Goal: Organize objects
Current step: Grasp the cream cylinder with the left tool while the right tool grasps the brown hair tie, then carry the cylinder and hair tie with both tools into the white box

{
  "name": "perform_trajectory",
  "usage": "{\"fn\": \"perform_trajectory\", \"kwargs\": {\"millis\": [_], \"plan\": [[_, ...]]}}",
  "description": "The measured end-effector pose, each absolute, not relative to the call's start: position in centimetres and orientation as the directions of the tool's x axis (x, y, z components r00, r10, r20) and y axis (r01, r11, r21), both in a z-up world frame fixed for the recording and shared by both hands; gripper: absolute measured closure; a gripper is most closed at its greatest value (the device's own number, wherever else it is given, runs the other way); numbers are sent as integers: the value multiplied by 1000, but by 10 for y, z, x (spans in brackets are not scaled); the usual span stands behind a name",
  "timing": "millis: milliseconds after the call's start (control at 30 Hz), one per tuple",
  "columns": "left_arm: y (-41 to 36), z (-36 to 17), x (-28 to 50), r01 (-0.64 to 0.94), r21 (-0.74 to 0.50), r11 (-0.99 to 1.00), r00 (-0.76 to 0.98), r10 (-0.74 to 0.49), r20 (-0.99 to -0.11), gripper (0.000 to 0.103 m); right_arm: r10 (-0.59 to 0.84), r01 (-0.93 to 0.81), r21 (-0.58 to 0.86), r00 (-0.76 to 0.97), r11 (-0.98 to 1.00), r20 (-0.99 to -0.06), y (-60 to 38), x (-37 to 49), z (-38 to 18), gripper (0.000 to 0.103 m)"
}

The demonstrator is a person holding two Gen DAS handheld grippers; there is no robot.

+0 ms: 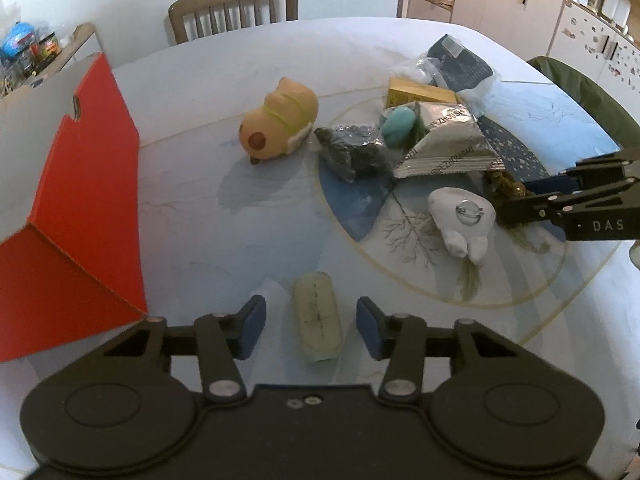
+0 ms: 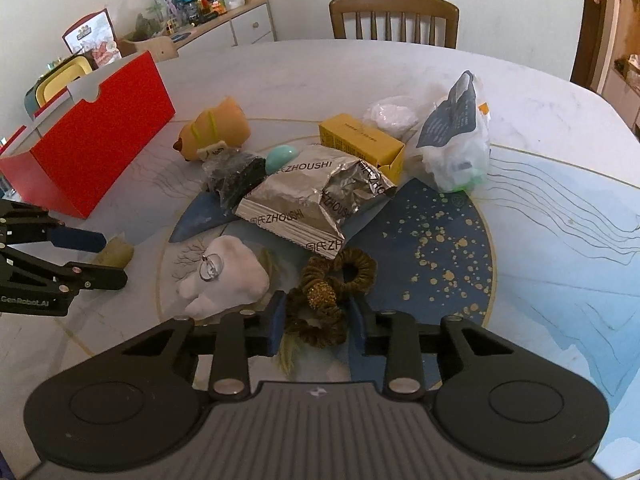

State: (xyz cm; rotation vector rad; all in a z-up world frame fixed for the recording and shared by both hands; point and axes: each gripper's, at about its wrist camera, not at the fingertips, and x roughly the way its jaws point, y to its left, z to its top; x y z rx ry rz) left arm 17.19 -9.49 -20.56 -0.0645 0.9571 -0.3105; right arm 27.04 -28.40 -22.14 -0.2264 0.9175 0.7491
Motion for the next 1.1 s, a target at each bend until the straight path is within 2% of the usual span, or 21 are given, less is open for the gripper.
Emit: {"fn": "perform_trajectory", "kwargs": {"millis": [167,300,700,1100], "plan": [[-99,-205,168,244,-195,950,531,-299,-793,69,493,-665,136,385,734,-780,-286,268,-219,87],[-102,-204,168,250,-194,949,529,-301,-793,83,499,-650,147,398,745,-770,-291,265,-216,88],[-102,-195,160,264,-216,940,518,-327,-791,84,546,-641,188,423,744,-723,-311,250,-179,89],[-66,-154,157,187,-278,942,568,-335,-752,84,598,-672,193,444,715,-667,-305,230,-127,89]]}}
